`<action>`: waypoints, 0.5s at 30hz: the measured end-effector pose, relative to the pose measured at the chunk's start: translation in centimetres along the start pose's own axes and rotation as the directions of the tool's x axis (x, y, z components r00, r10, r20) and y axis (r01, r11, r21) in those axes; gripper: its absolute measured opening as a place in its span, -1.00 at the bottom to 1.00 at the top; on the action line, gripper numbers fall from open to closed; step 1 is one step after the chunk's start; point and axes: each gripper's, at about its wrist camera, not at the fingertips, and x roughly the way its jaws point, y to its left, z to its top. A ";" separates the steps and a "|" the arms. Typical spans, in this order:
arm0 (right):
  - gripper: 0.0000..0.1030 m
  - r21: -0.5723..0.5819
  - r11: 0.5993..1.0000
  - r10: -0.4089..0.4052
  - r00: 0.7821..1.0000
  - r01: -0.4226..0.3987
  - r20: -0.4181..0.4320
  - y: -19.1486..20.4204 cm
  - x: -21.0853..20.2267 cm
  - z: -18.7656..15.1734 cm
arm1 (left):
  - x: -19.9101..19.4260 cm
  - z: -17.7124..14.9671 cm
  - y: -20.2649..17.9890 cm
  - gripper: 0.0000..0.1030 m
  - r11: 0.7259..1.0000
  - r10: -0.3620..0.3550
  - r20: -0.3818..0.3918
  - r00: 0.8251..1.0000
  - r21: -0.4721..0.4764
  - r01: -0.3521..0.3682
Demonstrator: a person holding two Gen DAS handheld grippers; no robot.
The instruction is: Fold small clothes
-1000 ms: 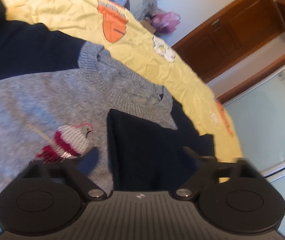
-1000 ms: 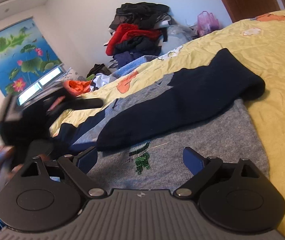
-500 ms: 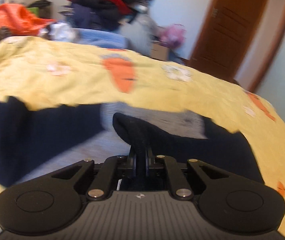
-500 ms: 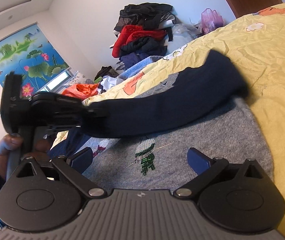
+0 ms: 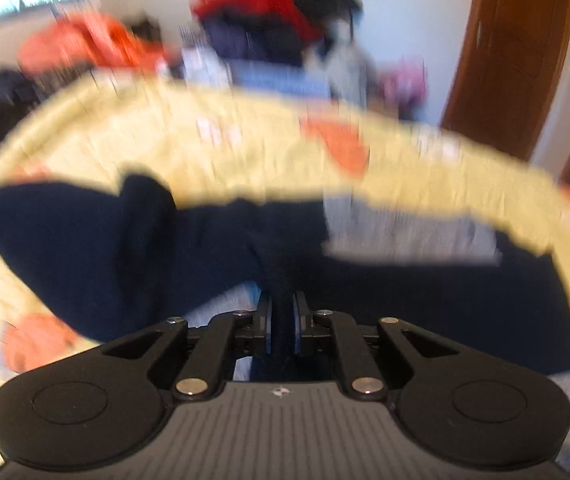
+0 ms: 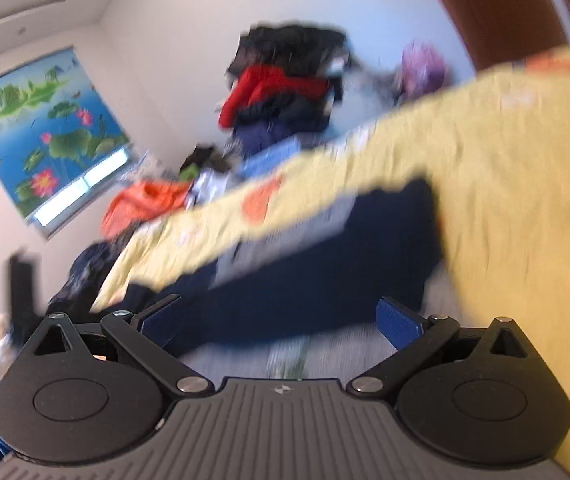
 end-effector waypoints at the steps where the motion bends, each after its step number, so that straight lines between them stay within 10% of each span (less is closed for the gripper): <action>1: 0.99 -0.025 0.999 -0.032 0.999 0.032 0.006 0.1 0.7 1.1 | -1.0 -0.2 -0.4 -0.76 1.000 -0.008 0.055 0.998 0.004 0.008; 8: 0.94 -0.193 0.957 -0.239 0.964 0.214 -0.116 0.1 9.8 3.6 | 3.3 -1.5 -3.7 -0.77 0.995 -0.066 -0.133 0.989 0.065 0.075; 15: 0.99 -0.377 0.888 -0.331 0.934 0.262 -0.131 0.3 11.7 0.7 | 4.3 -2.6 -1.9 -0.76 0.988 -0.125 -0.070 0.990 0.077 0.130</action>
